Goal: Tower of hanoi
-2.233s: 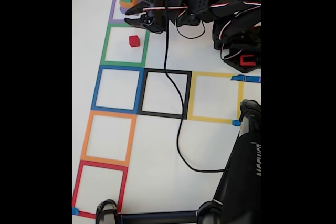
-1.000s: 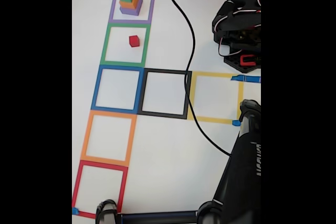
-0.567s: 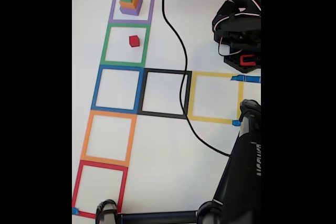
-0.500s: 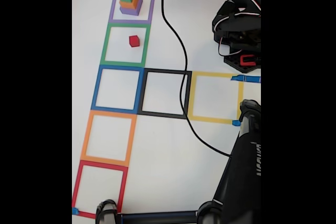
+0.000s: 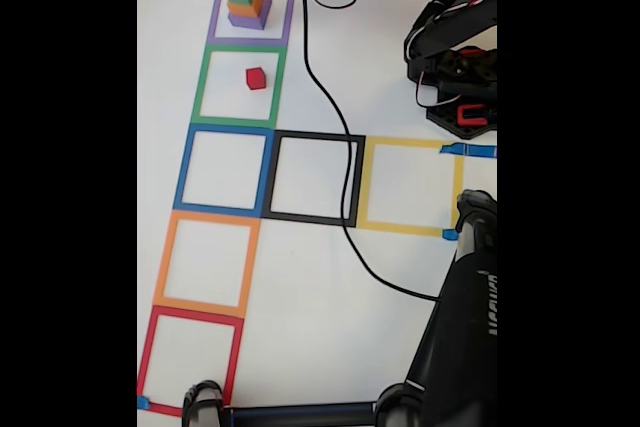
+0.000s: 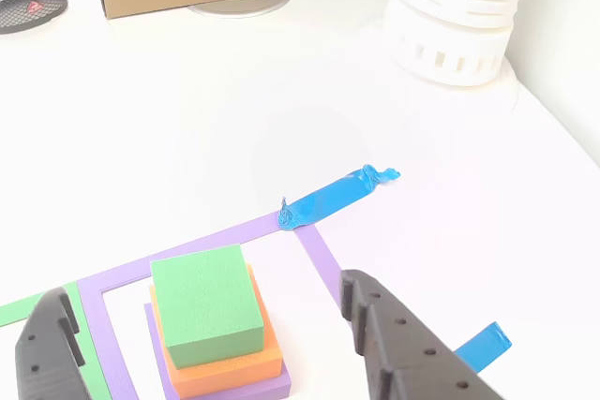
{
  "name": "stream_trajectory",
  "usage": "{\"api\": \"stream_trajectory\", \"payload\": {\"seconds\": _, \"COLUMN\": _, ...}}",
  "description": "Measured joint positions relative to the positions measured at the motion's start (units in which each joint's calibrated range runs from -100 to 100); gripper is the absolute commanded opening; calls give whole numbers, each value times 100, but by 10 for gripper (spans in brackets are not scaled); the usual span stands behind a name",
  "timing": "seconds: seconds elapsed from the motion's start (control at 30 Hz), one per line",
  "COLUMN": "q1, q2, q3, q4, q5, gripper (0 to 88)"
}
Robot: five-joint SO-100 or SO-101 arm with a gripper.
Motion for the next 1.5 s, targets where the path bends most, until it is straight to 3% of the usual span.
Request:
{"api": "stream_trajectory", "payload": {"seconds": 0.33, "q1": -164, "q2": 1545, "q3": 248, "q4": -2273, "q5": 0, "gripper": 345}}
{"api": "stream_trajectory", "payload": {"seconds": 0.7, "q1": -456, "q2": 2904, "q3": 239, "q4": -3813, "q5": 0, "gripper": 344}}
{"api": "stream_trajectory", "payload": {"seconds": 1.13, "q1": -445, "q2": 3630, "q3": 62, "q4": -4289, "q5": -36, "gripper": 316}}
{"api": "stream_trajectory", "payload": {"seconds": 1.5, "q1": -585, "q2": 3858, "q3": -106, "q4": -4353, "q5": -36, "gripper": 167}}
